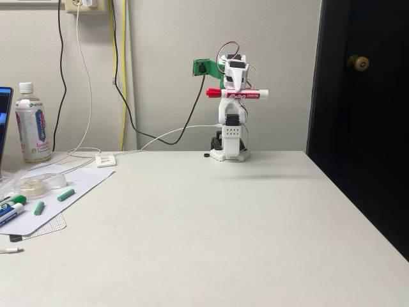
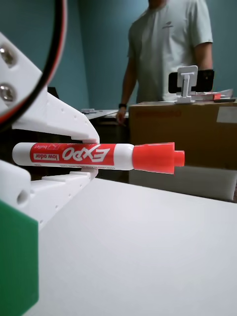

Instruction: Pick up the red marker.

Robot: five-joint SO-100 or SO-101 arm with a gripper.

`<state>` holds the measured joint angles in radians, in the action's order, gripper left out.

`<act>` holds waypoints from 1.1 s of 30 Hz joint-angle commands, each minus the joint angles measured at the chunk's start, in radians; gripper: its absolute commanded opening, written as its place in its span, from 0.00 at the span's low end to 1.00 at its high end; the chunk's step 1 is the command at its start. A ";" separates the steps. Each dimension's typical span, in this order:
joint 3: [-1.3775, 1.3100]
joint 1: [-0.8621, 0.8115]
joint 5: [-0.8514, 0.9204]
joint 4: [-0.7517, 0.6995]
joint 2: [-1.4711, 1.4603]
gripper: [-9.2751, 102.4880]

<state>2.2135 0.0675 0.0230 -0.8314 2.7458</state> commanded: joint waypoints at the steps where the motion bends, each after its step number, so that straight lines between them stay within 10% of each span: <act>1: 0.078 0.015 0.002 0.035 0.114 0.11; 33: 0.453 0.037 -0.026 0.112 0.483 0.11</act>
<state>2.6722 0.1012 0.0015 -0.7409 3.2214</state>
